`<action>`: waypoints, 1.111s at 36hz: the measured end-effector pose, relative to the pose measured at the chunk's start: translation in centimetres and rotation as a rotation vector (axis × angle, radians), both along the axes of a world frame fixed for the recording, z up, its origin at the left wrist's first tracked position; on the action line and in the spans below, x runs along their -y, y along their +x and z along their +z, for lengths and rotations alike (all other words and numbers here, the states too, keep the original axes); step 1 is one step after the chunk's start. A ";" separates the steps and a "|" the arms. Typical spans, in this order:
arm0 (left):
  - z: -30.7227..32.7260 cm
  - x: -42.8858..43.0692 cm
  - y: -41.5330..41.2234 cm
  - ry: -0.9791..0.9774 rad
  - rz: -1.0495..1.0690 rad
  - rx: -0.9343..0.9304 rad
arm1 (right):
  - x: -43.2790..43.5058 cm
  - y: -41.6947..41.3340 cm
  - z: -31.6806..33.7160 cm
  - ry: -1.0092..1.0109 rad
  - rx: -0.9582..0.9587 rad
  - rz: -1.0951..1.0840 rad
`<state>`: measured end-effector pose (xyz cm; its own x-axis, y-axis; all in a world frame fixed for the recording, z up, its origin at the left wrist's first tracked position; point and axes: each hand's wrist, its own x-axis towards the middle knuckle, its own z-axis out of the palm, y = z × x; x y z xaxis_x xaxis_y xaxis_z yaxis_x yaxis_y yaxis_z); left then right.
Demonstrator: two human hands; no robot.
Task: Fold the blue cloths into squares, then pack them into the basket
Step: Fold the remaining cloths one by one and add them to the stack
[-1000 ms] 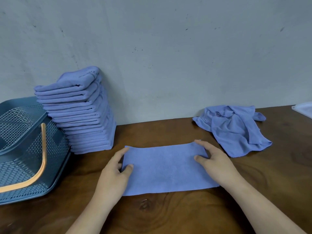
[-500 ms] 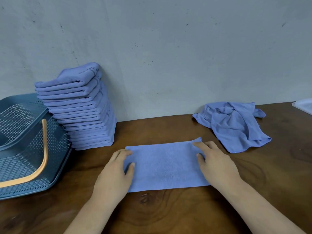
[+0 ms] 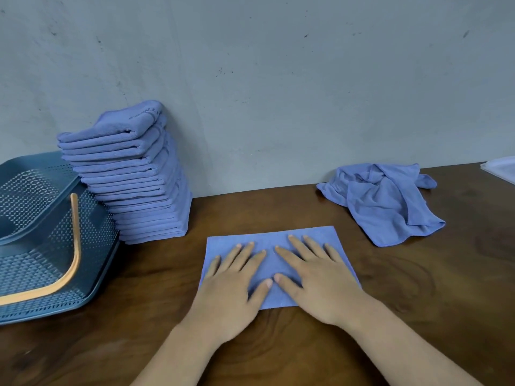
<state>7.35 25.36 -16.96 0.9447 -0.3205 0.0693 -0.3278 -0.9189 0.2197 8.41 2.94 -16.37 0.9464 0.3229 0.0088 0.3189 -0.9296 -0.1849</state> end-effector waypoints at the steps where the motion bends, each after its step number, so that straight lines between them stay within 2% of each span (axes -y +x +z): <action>1: -0.1 -0.4 0.0 0.024 0.003 -0.046 | 0.5 0.1 0.0 -0.003 -0.023 0.009; 5: 0.7 -1.7 0.4 0.103 0.038 -0.118 | 2.6 1.1 0.5 0.011 -0.082 -0.019; 11: 1.1 -3.6 1.0 0.071 0.059 -0.230 | 4.7 2.1 0.6 0.037 -0.155 -0.061; 21: 0.9 -3.4 0.2 0.076 0.084 -0.202 | 4.6 1.7 0.7 0.022 -0.188 -0.056; 40: 1.3 -4.5 -13.3 0.114 0.095 -0.165 | 3.4 -10.6 1.1 -0.020 -0.164 0.002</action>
<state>-5.96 29.83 -15.69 0.9666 -0.2264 -0.1198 -0.2068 -0.9658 0.1563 -2.19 -0.42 -15.28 0.9339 0.3235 -0.1523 0.2879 -0.9329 -0.2166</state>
